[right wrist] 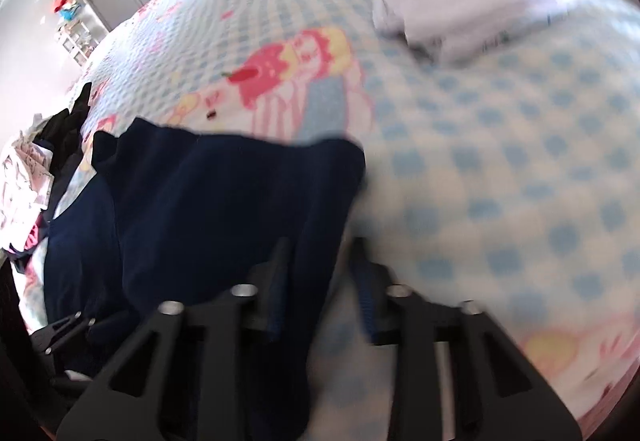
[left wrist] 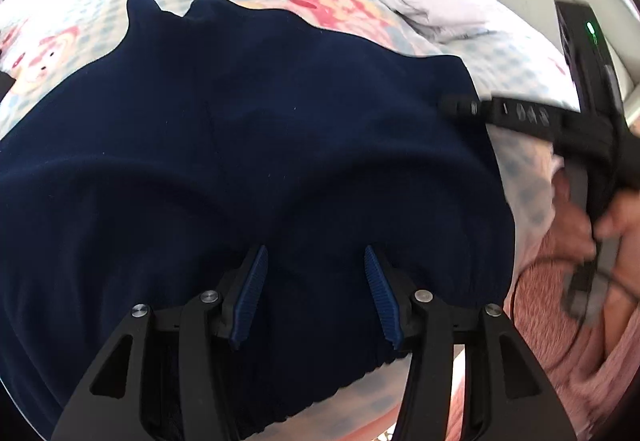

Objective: Fold clothes

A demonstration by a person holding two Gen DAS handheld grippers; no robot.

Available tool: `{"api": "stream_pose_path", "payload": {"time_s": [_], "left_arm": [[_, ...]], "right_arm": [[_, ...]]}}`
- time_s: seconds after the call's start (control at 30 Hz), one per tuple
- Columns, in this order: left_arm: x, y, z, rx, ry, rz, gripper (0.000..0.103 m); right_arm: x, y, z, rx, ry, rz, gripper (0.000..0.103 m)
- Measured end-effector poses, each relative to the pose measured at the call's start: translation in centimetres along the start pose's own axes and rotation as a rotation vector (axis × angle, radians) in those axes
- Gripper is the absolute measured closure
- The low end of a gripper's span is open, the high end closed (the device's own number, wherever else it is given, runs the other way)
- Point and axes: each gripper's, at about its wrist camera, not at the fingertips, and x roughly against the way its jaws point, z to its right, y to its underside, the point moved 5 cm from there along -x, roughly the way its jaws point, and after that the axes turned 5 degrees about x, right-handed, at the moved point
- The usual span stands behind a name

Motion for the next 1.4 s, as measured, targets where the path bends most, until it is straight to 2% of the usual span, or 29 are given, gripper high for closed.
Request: {"api": "stream_pose_path", "payload": {"time_s": [0.03,0.13,0.2,0.23,0.27,0.33,0.43,0.5,0.53,0.57,0.63,0.67,0.77,0.83,0.87,0.93,1.0,1.03,1.07,1.13,1.23,1.27,1.4], "left_arm": [[0.2,-0.1,-0.2,0.005,0.014,-0.003,0.051],[1.7,-1.5,-0.7,0.044,0.051,0.017,0.051],[3.3,-3.8,-1.3,0.053,0.044,0.096,0.051],[4.0,-5.0,-1.7,0.057,0.033,0.135,0.051],[4.3,-6.6,-2.2,0.059,0.003,0.166,0.051],[4.0,-9.4,-2.9,0.044,-0.068,0.206,0.051],[2.5,-13.2,-3.7,0.028,-0.139,0.209,0.050],[0.8,-14.9,-4.1,0.014,-0.176,0.171,0.050],[-0.2,-15.5,-4.4,0.003,-0.195,0.144,0.058],[-1.0,-15.7,-4.3,-0.027,-0.217,0.120,0.101],[-2.3,-16.0,-4.2,-0.083,-0.257,0.080,0.099],[-1.9,-16.0,-3.9,-0.093,-0.258,0.109,0.099],[-0.8,-16.2,-4.9,-0.039,-0.247,0.177,0.097],[-1.1,-16.2,-6.3,0.011,-0.230,0.175,0.090],[-1.5,-16.2,-6.9,0.034,-0.222,0.157,0.079],[-1.4,-15.9,-7.2,0.070,-0.220,0.134,0.075],[1.7,-14.8,-7.3,0.085,-0.188,0.226,0.075],[3.6,-14.0,-7.5,0.089,-0.180,0.278,0.075],[5.1,-13.3,-7.4,0.093,-0.183,0.328,0.075],[7.1,-11.6,-7.7,0.131,-0.183,0.387,0.075],[7.0,-9.6,-8.5,0.189,-0.149,0.360,0.075],[6.5,-8.7,-8.6,0.189,-0.164,0.337,0.075],[4.1,-5.1,-9.1,0.188,-0.224,0.246,0.075]], "right_arm": [[0.0,-0.4,0.2,0.007,0.029,0.012,0.091],[0.6,-1.3,0.6,0.002,0.075,0.055,0.093],[1.1,-1.7,0.8,-0.012,0.060,0.082,0.092],[1.0,-2.0,0.9,-0.023,0.027,0.085,0.088],[0.7,-2.0,0.9,-0.032,-0.016,0.076,0.077],[-0.1,-2.1,1.1,-0.050,-0.075,0.053,0.066],[-1.7,-2.1,1.7,-0.080,-0.106,0.018,0.065],[-2.2,-2.4,1.4,-0.084,-0.118,0.017,0.066],[-2.2,-2.6,1.0,-0.068,-0.114,0.025,0.079],[-2.1,-2.8,0.7,-0.051,-0.109,0.034,0.093],[-1.5,-3.4,0.2,-0.041,-0.120,0.069,0.096],[-1.3,-3.6,0.1,-0.043,-0.118,0.092,0.097],[-0.4,-4.0,0.6,-0.058,-0.097,0.161,0.097],[-1.7,-3.7,1.0,-0.078,-0.081,0.115,0.096],[-2.7,-3.4,1.0,-0.073,-0.062,0.083,0.093],[-3.5,-3.0,0.8,-0.058,-0.035,0.051,0.089],[-2.3,-3.0,0.5,-0.055,-0.031,0.082,0.084],[-1.5,-3.0,0.5,-0.061,-0.038,0.105,0.072],[-0.7,-3.0,0.5,-0.072,-0.054,0.127,0.055],[0.3,-2.4,1.2,-0.138,-0.088,0.162,0.050],[1.2,-1.1,2.0,-0.232,-0.131,0.171,0.050],[1.3,-0.9,1.6,-0.235,-0.144,0.169,0.050],[2.0,0.3,-1.9,-0.116,-0.231,0.121,0.050]]}}
